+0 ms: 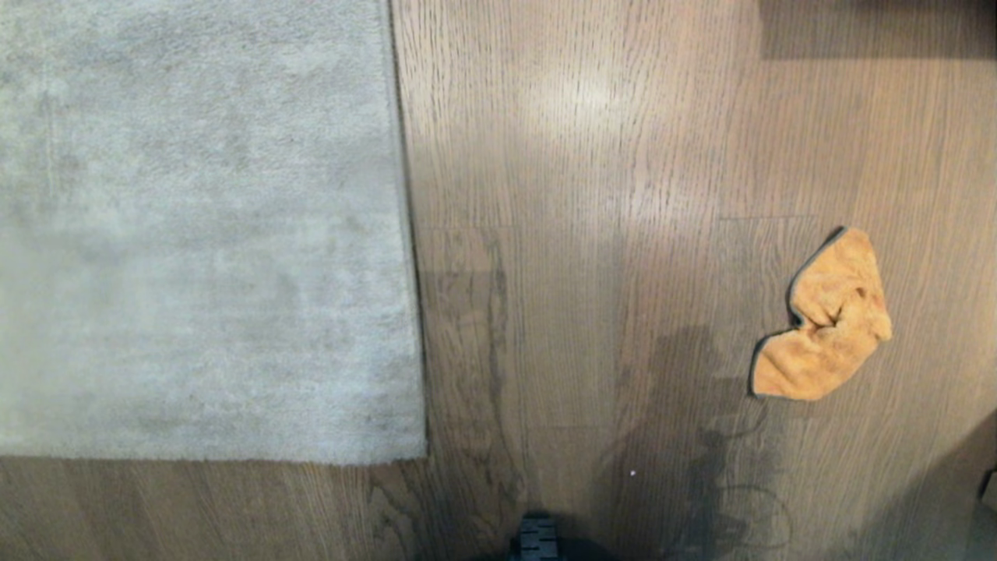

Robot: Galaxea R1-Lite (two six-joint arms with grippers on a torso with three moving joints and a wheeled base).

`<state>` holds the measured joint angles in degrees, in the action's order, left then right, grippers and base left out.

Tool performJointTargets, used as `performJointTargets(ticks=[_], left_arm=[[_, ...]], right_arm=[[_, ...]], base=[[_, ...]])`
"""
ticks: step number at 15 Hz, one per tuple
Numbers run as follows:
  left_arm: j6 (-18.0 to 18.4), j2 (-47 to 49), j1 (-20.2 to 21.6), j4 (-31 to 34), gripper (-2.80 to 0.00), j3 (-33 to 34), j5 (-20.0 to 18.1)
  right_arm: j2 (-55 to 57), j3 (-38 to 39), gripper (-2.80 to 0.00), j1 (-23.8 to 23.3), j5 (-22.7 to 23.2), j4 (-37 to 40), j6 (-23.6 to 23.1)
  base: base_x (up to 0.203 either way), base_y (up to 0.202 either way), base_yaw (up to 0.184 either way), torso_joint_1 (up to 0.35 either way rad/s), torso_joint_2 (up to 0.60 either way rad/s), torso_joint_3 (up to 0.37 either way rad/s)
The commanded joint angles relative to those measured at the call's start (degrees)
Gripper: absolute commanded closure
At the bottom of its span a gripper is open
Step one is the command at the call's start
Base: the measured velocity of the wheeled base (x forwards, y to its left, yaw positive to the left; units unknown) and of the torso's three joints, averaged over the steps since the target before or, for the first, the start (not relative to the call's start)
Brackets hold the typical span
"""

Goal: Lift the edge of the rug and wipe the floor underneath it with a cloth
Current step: Pick up the rag

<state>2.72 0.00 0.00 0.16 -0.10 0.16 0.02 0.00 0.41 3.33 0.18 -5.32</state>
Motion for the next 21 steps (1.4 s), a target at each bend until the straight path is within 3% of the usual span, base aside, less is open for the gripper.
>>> performJointTargets(ticks=[1,21], left_arm=[[0.01,0.00,0.00,0.02,0.00,0.01,0.02],[-0.35,0.00,0.00,0.02,0.00,0.01,0.37]], right_arm=[[-0.02,0.00,0.00,0.02,0.01,-0.01,-0.05],[-0.02,0.00,0.00,0.02,0.01,-0.01,-0.05]], base=[[0.000,0.000,0.000,0.000,0.00,0.000],[0.000,0.000,0.000,0.000,0.00,0.000]])
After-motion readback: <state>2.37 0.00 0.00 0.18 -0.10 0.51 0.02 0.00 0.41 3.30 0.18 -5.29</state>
